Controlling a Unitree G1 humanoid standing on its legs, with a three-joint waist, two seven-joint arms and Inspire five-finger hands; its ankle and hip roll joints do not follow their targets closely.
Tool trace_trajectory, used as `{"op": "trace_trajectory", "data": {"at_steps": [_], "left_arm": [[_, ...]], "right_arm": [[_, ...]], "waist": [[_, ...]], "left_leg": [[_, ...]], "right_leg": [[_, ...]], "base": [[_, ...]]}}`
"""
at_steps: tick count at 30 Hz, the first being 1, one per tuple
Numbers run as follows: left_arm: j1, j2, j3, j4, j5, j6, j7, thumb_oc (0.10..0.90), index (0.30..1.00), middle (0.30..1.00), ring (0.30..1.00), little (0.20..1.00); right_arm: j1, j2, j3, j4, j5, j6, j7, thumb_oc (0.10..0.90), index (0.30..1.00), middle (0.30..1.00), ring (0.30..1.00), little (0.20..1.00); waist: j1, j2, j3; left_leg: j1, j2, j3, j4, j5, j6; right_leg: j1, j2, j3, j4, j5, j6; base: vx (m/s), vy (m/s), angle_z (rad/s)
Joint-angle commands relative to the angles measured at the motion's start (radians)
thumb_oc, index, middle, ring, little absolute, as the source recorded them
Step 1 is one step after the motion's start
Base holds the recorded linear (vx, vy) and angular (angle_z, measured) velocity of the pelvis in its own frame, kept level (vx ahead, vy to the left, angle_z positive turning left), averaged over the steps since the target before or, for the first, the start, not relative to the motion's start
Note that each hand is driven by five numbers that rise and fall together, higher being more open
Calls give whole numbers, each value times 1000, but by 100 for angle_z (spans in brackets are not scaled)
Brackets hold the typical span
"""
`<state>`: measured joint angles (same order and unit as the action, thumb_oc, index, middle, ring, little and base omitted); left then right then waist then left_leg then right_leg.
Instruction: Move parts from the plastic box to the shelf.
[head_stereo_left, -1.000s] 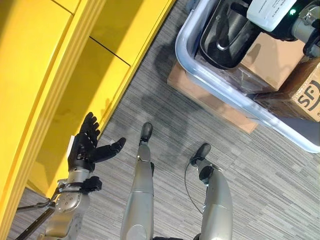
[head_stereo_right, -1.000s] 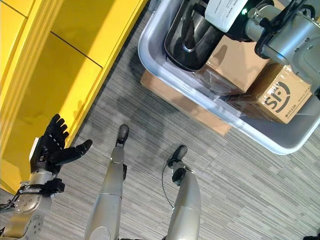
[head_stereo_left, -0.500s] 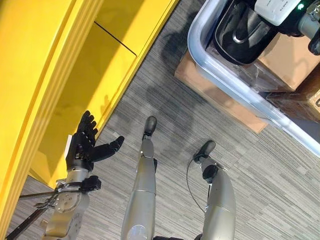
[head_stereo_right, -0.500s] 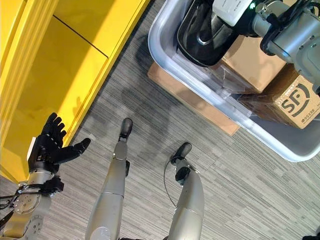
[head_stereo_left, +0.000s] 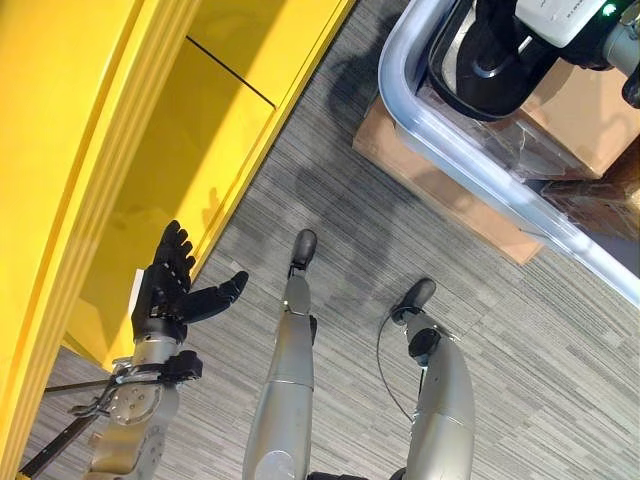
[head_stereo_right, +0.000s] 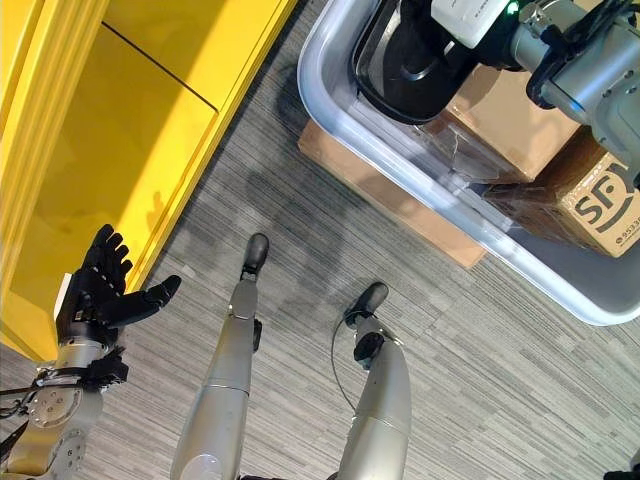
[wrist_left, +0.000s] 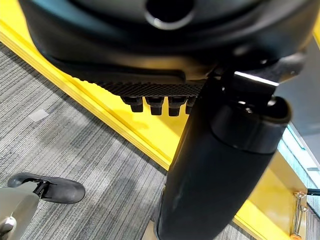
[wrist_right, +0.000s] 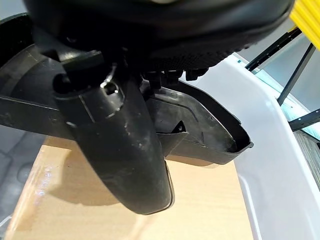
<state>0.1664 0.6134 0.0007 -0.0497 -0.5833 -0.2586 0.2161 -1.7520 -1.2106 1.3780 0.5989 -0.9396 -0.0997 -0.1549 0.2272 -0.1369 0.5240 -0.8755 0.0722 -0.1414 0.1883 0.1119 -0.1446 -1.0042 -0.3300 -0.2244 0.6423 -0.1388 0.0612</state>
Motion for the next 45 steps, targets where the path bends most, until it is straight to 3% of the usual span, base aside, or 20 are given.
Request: {"op": "trace_trajectory", "data": {"at_steps": [1, 8, 10, 11, 12, 13, 14, 31, 41, 45], "left_arm": [[16, 19, 53, -78, 6, -94, 32, 900, 1000, 1000, 1000, 1000], [7, 1, 40, -70, 6, -97, 36, 900, 1000, 1000, 1000, 1000], [4, -7, 34, -68, 3, -99, 38, 900, 1000, 1000, 1000, 1000], [3, -11, 31, -69, 3, -100, 39, 900, 1000, 1000, 1000, 1000], [1, -13, 30, -68, 4, -99, 39, 900, 1000, 1000, 1000, 1000], [0, -15, 29, -71, 5, -100, 40, 900, 1000, 1000, 1000, 1000], [0, -17, 29, -69, 5, -99, 40, 900, 1000, 1000, 1000, 1000], [-28, -20, 13, -72, 6, -98, 36, 900, 1000, 1000, 1000, 1000], [-59, -16, -19, -65, 3, -70, 9, 900, 1000, 1000, 1000, 1000], [-83, -37, -32, -62, 15, -57, -6, 900, 1000, 1000, 1000, 1000]], "right_arm": [[-47, -31, 22, 89, 24, 77, -25, 900, 1000, 1000, 1000, 1000], [-20, -15, 22, 133, 29, 84, -31, 900, 1000, 1000, 1000, 1000], [-14, -6, 22, 146, 43, 85, -30, 778, 830, 830, 830, 830], [-13, -2, 22, 150, 50, 86, -32, 639, 635, 635, 635, 635], [-10, 1, 22, 153, 54, 86, -32, 555, 517, 517, 517, 517], [-10, 5, 22, 155, 59, 87, -33, 512, 456, 456, 456, 456], [-9, 7, 22, 156, 63, 89, -33, 400, 300, 300, 300, 300], [27, 28, 22, 140, 80, 79, -19, 400, 300, 300, 300, 300], [81, 0, 22, 28, 90, 48, 6, 400, 300, 300, 300, 300], [90, -38, 22, -67, 146, 31, 12, 400, 300, 300, 300, 300]], "waist": [[-4, 50, -4], [-2, 76, -4], [-3, 86, -4], [-4, 89, -4], [-4, 91, -4], [-3, 94, -4], [-3, 96, -4], [-7, 95, -4], [-12, 79, -4], [-26, 87, -4]], "left_leg": [[54, 21, 38, 55, -105, 10], [37, 22, 35, 51, -99, 10], [28, 21, 35, 50, -98, 10], [24, 20, 35, 52, -97, 10], [22, 20, 34, 54, -98, 10], [17, 19, 33, 56, -97, 11], [13, 19, 33, 58, -97, 11], [25, 19, 28, 69, -98, 6], [167, 29, 32, 33, -92, 3], [245, 38, 36, 9, -62, 10]], "right_leg": [[173, 7, 89, -32, -67, 95], [153, 9, 93, -34, -64, 95], [143, 7, 92, -33, -62, 96], [140, 8, 93, -33, -61, 95], [136, 7, 93, -31, -60, 96], [134, 7, 92, -31, -61, 95], [131, 7, 90, -29, -61, 95], [158, 10, 78, -33, -56, 96], [322, 24, 46, -93, -34, 101], [420, 33, 26, -159, 13, 98]], "base": [[0, 0, 0], [0, 0, 0], [0, 0, 0], [0, 0, 0], [0, 0, 0], [0, 0, 0], [0, 0, 0], [-2, 1, 0], [-16, 6, 2], [-69, 37, -6]]}}
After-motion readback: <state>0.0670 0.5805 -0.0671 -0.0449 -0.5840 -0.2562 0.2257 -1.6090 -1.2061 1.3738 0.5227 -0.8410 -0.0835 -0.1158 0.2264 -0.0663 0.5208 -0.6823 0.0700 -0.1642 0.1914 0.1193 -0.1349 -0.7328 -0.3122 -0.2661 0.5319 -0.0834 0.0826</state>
